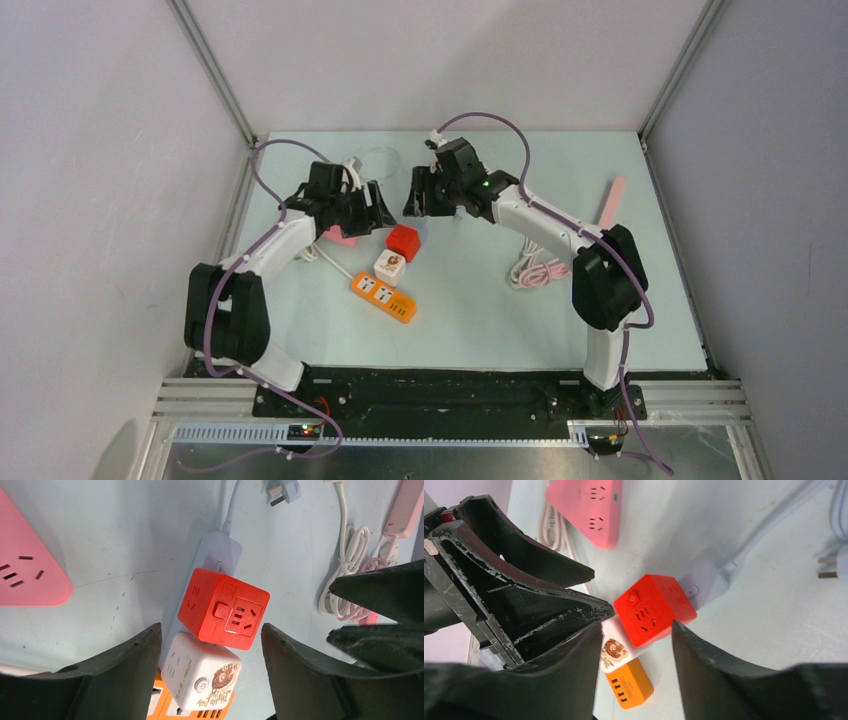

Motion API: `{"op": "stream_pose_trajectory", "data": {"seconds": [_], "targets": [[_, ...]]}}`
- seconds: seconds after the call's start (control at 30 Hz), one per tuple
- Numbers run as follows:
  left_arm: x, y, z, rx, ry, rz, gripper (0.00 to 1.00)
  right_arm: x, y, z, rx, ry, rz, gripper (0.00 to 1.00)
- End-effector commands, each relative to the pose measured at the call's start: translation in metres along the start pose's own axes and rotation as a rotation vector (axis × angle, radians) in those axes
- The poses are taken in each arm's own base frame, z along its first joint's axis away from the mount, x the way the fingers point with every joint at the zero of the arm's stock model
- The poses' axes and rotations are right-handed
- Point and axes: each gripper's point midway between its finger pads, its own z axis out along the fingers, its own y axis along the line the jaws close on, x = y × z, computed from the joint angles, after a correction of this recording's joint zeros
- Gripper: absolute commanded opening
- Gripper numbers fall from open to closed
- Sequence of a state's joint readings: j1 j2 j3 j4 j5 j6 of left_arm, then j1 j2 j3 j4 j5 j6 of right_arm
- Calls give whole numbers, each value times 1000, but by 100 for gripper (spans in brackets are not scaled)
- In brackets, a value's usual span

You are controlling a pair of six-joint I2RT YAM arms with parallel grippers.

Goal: Insert the plug
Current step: Press the plug into the socket.

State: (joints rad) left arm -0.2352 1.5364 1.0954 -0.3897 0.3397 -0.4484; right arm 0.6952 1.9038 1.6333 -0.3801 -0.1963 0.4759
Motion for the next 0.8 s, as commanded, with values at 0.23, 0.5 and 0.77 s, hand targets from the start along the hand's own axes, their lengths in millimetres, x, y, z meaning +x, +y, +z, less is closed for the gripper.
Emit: {"op": "stream_pose_trajectory", "data": {"seconds": [0.23, 0.5, 0.77], "targets": [[-1, -8, 18, 54, 46, -32, 77, 28, -4, 21, 91, 109, 106, 64], [6, -12, 23, 83, 79, -46, 74, 39, -19, 29, 145, 151, 137, 58], [14, -17, 24, 92, 93, 7, 71, 58, -40, 30, 209, 199, 167, 51]]}}
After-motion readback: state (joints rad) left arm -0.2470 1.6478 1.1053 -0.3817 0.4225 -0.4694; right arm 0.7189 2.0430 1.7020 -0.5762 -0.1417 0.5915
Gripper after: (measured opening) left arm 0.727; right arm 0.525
